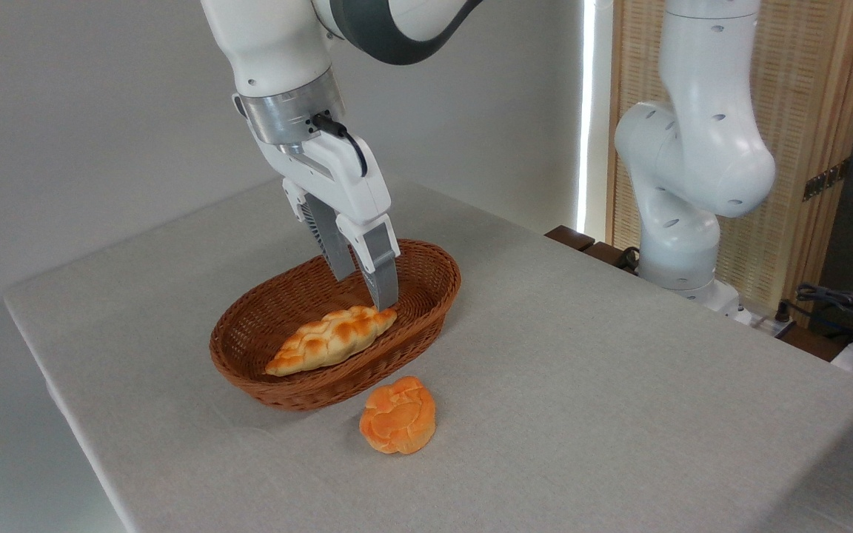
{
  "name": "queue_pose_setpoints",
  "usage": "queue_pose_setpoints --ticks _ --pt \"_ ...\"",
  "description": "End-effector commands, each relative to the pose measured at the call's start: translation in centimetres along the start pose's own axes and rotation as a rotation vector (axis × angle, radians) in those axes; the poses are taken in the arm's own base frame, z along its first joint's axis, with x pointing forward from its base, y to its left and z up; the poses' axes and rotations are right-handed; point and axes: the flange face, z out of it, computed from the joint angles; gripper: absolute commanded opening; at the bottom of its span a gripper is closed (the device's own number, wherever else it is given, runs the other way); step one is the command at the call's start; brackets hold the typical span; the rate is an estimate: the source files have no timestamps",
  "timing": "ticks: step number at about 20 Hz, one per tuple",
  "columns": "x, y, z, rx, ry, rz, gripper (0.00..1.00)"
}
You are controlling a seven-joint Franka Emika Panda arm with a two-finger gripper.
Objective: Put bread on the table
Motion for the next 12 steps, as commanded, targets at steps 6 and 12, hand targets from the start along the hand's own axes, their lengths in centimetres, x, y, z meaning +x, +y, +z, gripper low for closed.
queue_pose_setpoints --ticks 6,12 --pt "0.6 0.2 -0.3 0.007 0.005 -0.009 1.00" --pt "3.7 2.8 2.7 0.042 0.055 0.061 1.00"
